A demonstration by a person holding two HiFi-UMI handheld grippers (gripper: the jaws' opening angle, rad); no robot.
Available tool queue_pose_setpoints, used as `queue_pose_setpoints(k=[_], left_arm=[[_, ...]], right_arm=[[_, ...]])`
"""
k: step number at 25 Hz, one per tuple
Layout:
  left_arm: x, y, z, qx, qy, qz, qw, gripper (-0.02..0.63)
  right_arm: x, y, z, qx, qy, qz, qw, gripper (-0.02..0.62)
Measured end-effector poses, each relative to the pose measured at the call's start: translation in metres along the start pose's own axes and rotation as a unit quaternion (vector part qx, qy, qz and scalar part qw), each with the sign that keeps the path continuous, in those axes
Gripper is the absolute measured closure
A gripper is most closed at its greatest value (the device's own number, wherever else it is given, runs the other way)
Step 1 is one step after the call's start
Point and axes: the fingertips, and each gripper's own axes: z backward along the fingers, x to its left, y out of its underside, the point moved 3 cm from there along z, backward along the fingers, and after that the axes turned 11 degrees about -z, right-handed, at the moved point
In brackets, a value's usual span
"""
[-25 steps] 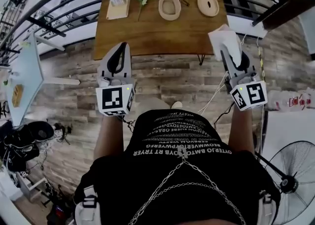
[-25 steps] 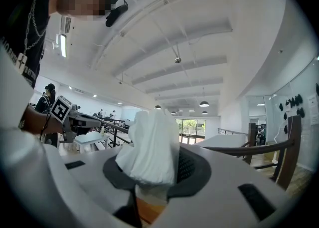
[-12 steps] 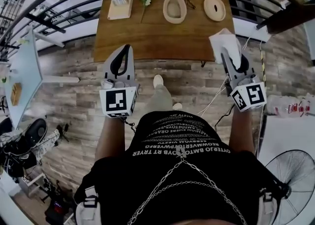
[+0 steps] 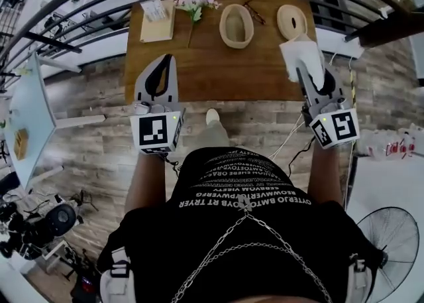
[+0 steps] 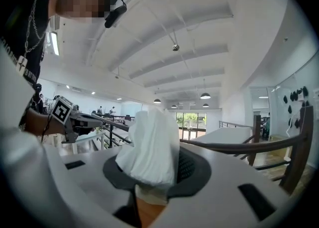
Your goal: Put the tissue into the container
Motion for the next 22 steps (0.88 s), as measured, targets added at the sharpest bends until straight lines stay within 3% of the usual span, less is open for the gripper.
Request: queue_pose_setpoints(k=[11,22], left_arm=[[0.054,0.01,-0.079,-0.002,0.032,-0.006,0.9995,0.577],[0.085,0.029,-0.11,-0.012,0.061,0.005,0.998,0.577]], right_arm=[[-0.018,-0.017,-0.075,0.002,0.03,-0.003,1.0,0.472],[0.004,-0.019,-0.118,0.013,0.042,0.011,0.999,0.472]])
